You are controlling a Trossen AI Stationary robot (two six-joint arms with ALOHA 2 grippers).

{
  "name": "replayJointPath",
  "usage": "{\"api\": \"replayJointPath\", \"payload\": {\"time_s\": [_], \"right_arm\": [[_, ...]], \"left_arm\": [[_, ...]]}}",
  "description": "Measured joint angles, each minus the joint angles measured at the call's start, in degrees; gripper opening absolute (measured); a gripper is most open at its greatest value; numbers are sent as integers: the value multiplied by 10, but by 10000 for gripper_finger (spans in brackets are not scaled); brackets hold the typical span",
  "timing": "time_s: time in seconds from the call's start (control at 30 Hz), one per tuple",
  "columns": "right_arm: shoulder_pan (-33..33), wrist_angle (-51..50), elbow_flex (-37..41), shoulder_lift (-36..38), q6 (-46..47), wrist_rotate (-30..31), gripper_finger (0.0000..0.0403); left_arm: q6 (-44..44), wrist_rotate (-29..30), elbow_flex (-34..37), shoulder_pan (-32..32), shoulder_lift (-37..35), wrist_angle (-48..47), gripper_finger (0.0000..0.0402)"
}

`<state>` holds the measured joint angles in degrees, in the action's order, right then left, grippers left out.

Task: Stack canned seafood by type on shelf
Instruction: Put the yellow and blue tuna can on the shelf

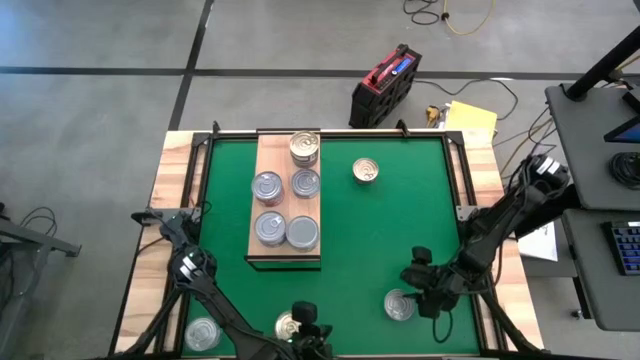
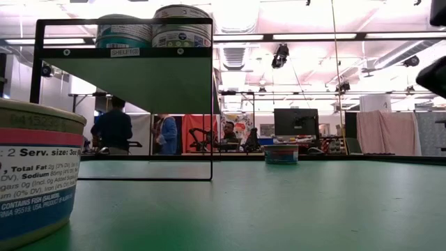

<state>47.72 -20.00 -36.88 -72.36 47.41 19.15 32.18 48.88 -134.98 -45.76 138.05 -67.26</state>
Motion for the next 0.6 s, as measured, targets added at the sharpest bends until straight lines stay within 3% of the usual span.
{"api": "replayJointPath", "payload": {"time_s": [0.4, 0.6], "right_arm": [[0, 21, -1, -64, 12, -19, 212], [0, 20, -1, -62, 17, -21, 162]], "left_arm": [[1, 40, 0, -8, -3, -11, 0], [1, 63, 0, -7, -3, -11, 0]]}}
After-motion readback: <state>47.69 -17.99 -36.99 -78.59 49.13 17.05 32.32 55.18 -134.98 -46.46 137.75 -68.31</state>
